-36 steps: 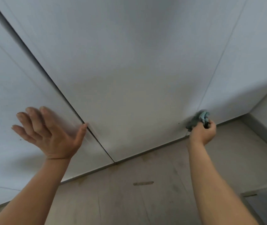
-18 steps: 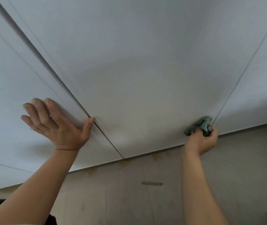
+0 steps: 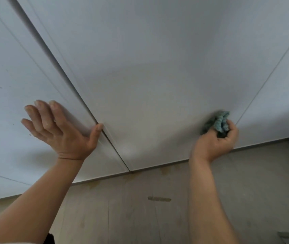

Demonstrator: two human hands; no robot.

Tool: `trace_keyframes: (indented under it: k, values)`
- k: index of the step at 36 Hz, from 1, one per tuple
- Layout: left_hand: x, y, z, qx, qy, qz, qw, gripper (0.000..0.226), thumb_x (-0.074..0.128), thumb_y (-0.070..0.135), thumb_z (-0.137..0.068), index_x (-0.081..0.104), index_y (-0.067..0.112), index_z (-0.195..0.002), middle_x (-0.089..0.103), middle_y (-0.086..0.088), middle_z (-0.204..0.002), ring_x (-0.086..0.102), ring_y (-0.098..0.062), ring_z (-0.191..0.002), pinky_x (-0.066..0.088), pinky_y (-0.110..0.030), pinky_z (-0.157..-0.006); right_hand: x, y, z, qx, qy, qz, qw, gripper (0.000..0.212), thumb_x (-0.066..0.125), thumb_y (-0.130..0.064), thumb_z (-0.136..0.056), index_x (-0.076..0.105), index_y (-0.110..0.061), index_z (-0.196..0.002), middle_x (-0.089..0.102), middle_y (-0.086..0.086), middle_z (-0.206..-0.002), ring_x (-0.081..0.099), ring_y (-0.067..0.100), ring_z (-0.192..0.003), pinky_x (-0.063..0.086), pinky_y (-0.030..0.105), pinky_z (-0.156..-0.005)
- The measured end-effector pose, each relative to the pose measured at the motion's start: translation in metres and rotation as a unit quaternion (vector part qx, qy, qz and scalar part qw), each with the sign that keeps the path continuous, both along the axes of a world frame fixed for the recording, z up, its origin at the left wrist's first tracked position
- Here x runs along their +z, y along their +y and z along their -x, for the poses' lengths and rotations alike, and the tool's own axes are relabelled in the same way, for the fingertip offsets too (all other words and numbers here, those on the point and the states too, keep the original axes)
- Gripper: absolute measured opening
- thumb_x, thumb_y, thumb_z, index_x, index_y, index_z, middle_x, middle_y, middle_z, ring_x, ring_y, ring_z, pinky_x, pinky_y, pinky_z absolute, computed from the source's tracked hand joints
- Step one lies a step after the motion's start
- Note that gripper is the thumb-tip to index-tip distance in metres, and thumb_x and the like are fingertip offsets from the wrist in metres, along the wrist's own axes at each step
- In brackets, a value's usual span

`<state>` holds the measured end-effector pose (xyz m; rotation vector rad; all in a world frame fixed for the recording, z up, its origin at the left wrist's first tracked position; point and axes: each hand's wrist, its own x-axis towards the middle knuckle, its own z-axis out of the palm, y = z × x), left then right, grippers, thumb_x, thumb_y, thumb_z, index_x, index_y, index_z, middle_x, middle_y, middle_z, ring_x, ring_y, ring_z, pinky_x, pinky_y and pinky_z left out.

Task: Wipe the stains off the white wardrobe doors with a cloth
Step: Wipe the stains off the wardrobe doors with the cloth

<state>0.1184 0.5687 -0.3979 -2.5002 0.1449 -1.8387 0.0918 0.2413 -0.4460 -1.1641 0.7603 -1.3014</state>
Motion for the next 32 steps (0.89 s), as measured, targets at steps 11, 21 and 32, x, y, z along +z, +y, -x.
trace_keyframes:
  k: [11, 21, 32]
  values:
    - [0.001, -0.003, 0.000, -0.008, -0.002, 0.012, 1.000, 0.106, 0.052, 0.075, -0.087, 0.026, -0.006, -0.150, 0.024, -0.033, -0.150, 0.009, -0.052, -0.151, -0.006, -0.048, -0.127, 0.007, -0.025, -0.009, -0.016, 0.008, 0.104, 0.994, 0.039, 0.045, 0.010, -0.073, 0.064, -0.008, -0.102, 0.060, 0.019, -0.095, 0.054, 0.017, -0.089, 0.044, 0.021, -0.087]
    - [0.002, -0.004, 0.000, 0.000, -0.003, 0.008, 1.000, 0.105, 0.050, 0.075, -0.088, 0.027, -0.007, -0.150, 0.026, -0.032, -0.151, 0.020, -0.060, -0.139, -0.003, -0.050, -0.126, -0.011, 0.027, 0.009, 0.078, 0.039, 0.194, 0.977, 0.044, 0.041, 0.016, -0.064, 0.065, 0.012, -0.100, 0.057, 0.031, -0.096, 0.054, 0.029, -0.093, 0.047, 0.026, -0.089]
    - [0.001, -0.004, -0.002, -0.005, -0.002, 0.013, 1.000, 0.103, 0.050, 0.074, -0.087, 0.028, -0.006, -0.149, 0.024, -0.030, -0.151, 0.021, -0.060, -0.137, -0.003, -0.050, -0.126, -0.004, 0.089, 0.009, 0.087, 0.057, 0.222, 0.970, 0.040, 0.041, 0.012, -0.075, 0.063, 0.007, -0.109, 0.055, 0.029, -0.107, 0.053, 0.036, -0.099, 0.041, 0.030, -0.102]
